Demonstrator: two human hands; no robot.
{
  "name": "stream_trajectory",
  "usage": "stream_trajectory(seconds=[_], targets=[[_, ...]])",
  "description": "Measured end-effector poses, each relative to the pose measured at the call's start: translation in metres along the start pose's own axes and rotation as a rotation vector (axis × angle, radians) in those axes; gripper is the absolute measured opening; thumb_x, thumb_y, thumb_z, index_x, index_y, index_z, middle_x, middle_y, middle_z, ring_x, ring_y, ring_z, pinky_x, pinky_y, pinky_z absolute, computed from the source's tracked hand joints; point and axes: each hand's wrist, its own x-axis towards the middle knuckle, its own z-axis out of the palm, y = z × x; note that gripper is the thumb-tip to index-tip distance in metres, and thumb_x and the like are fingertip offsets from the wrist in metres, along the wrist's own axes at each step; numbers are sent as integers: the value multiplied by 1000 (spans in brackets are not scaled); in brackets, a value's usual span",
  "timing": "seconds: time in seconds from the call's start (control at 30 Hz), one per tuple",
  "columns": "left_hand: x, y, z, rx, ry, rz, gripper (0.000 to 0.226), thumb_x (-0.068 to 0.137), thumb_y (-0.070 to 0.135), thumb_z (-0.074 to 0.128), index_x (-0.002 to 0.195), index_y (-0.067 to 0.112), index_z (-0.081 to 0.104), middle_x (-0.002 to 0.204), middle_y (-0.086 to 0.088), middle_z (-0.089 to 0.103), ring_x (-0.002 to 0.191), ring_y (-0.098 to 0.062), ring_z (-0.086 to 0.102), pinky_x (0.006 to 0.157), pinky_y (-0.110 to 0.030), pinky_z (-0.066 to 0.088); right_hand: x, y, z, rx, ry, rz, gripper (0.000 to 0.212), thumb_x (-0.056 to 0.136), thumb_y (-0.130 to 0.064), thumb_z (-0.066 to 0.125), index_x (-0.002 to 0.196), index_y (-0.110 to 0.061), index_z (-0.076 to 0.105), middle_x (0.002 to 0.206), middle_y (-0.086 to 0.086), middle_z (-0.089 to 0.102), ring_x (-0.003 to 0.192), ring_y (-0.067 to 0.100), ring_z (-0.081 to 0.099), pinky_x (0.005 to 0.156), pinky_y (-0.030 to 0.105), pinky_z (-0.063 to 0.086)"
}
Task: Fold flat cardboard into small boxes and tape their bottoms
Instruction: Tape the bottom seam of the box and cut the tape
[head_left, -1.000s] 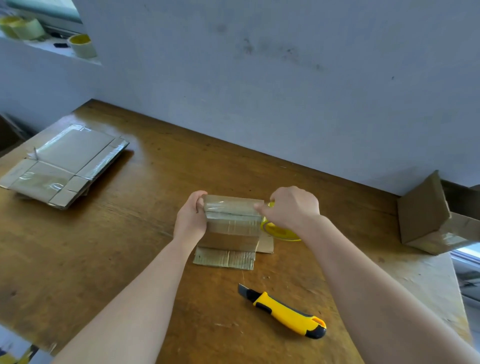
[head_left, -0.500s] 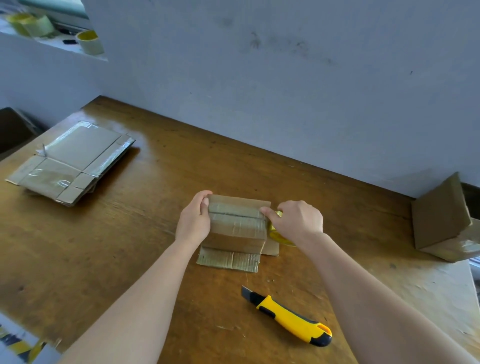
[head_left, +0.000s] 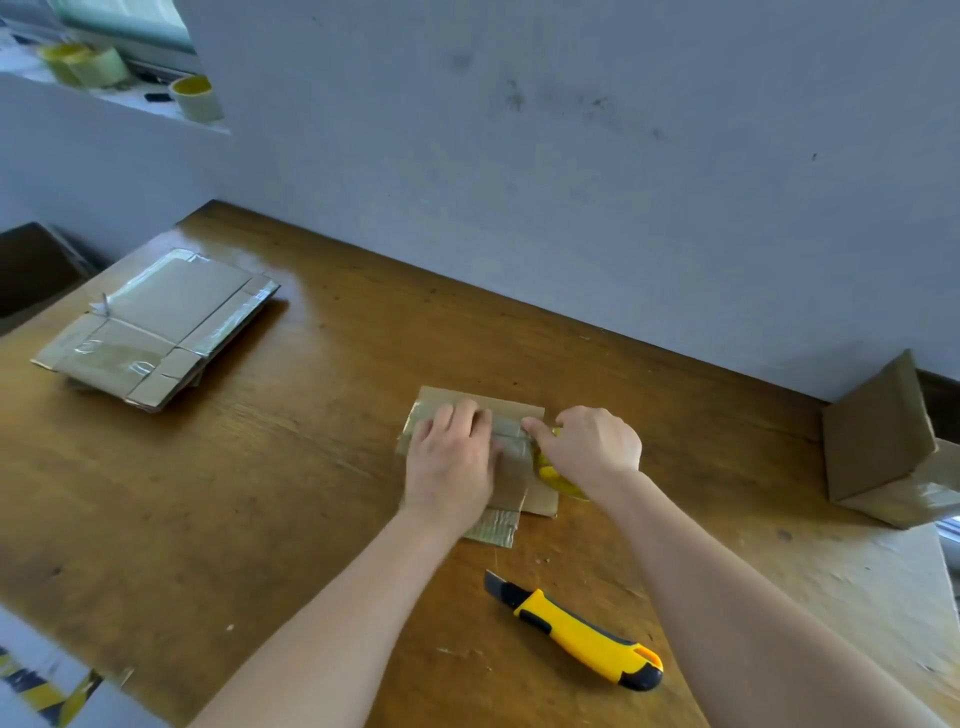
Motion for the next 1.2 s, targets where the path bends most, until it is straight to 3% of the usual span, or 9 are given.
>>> stream_trajectory(seconds=[0.1, 0.27, 0.43, 0.57, 0.73, 0.8, 0.97, 1.07, 1.2], targets=[[-7, 2, 1, -28, -78, -63, 48, 100, 42, 33, 141, 20, 46, 145, 5, 44, 134, -17, 36, 108, -38, 30, -4, -7, 3, 113, -77, 25, 55, 95, -61, 40, 83, -14, 67, 80, 0, 65, 72, 17, 61, 62, 30, 54], [19, -49, -18, -90, -235, -110, 50, 101, 14, 33, 149, 27, 30, 158, 11, 20, 146, -11, 14, 120, -39, 7, -19, -39, 6, 606, -395, -38, 30, 95, -28, 48, 73, -13, 63, 70, -1, 55, 67, 14, 51, 54, 24, 36], [18, -79, -20, -117, -305, -178, 50, 103, 33, 28, 152, 26, 20, 161, 9, 10, 148, -8, 4, 120, -40, 4, -47, -67, 23, 959, -543, -99, 18, 93, -23, 50, 105, -18, 63, 100, 1, 64, 91, 17, 57, 82, 32, 46], [17, -86, -20, -80, -368, -102, 53, 104, 38, 26, 153, 26, 13, 161, 11, 3, 147, -5, -4, 120, -38, -2, -64, -72, 46, 1056, -534, -45, 28, 93, -41, 49, 107, -22, 63, 104, 9, 71, 97, 30, 67, 91, 46, 53], [17, -89, -19, -104, -352, -72, 53, 103, 38, 28, 153, 26, 14, 161, 11, 4, 147, -4, -4, 119, -37, -6, -58, -74, 49, 999, -578, 83, 27, 95, -44, 54, 106, -22, 65, 104, 1, 69, 97, 20, 63, 86, 35, 49], [17, -90, -18, -121, -345, -71, 53, 103, 38, 29, 153, 25, 15, 161, 11, 4, 147, -4, -4, 119, -37, -6, -53, -75, 55, 978, -590, 169, 35, 88, -45, 59, 102, -14, 67, 99, 10, 73, 92, 28, 68, 87, 40, 54], [15, -93, -18, -173, -336, -73, 57, 101, 44, 33, 153, 26, 17, 161, 12, 4, 146, -2, -5, 118, -36, -8, -44, -81, 53, 1046, -662, 355, 25, 91, -23, 61, 98, 1, 55, 63, 19, 66, 49, 30, 63, 51, 34, 56], [14, -92, -19, -132, -348, -37, 75, 93, 55, 43, 154, 25, 12, 161, 10, 0, 147, -4, -7, 119, -38, -8, -38, -86, 52, 996, -619, 342, 25, 92, -25, 58, 96, 0, 56, 60, 14, 64, 44, 25, 60, 46, 28, 53], [11, -89, -13, -10, -304, -10, 92, 84, 56, 58, 153, 23, 9, 162, 6, 0, 148, -10, -5, 120, -42, -5, -38, -90, 59, 923, -633, 304, 42, 97, -40, 49, 115, -3, 53, 71, 12, 69, 47, 20, 63, 48, 25, 55]])
